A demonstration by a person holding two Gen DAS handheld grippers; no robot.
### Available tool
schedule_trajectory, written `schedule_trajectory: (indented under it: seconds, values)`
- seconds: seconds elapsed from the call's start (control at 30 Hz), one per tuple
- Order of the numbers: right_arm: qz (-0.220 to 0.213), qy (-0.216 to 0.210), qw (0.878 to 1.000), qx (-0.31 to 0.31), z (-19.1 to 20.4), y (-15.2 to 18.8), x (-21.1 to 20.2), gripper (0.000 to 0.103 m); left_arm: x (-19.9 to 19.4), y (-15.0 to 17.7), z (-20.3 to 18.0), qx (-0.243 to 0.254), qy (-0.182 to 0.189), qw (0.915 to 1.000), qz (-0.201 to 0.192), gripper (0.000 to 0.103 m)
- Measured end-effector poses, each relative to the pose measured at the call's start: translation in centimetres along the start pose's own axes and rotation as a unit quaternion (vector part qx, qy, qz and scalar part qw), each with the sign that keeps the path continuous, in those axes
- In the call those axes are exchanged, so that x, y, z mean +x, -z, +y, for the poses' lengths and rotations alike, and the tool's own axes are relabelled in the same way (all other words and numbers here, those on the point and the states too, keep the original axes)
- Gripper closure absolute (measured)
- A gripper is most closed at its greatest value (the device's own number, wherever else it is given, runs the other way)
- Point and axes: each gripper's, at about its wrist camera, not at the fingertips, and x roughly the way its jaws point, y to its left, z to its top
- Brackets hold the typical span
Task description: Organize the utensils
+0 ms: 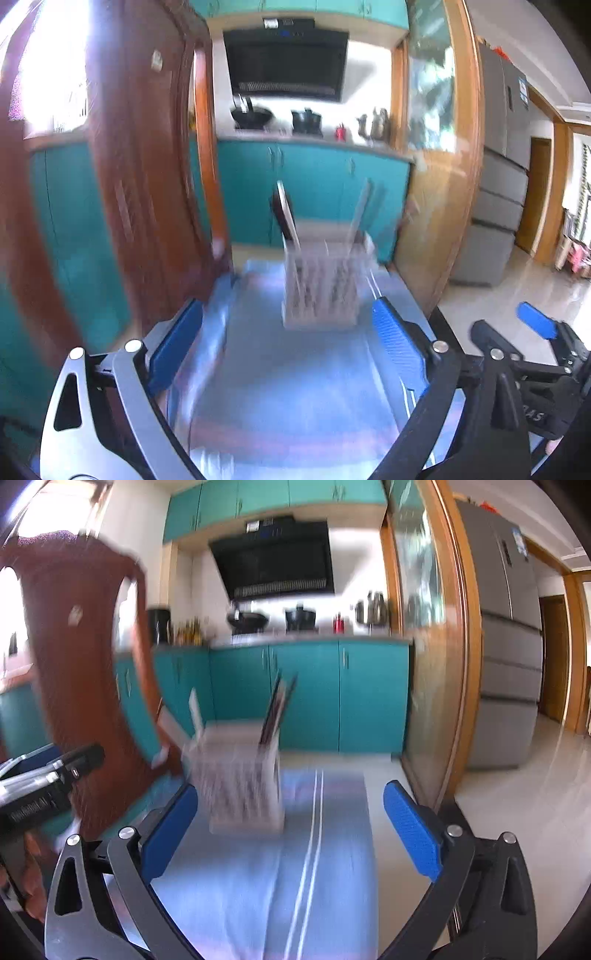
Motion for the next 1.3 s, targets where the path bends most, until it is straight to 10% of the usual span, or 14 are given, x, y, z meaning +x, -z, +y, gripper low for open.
schedule_trajectory:
  seconds: [0.13, 0.43, 1.3]
  values:
    - [0.049, -0.017, 0.998, -0.023, 1.7, 1.9, -3.2, 0.003, -4.1, 2.1, -0.5, 0.029, 0.003, 0.9994, 0.021, 0.003]
    - [-0.001, 0.036, 0.997, -0.069, 4.1, 1.2, -9.8, 0.003, -10.5, 1.3, -0.2, 0.05, -0.005, 0.9985, -0.02, 0.003]
    - [-0.009, 0.051, 0.997, -0.065, 3.8, 1.2, -12.4, 0.003, -12.1, 1.2, 0.6, 0.058, 0.008, 0.9981, -0.019, 0.003]
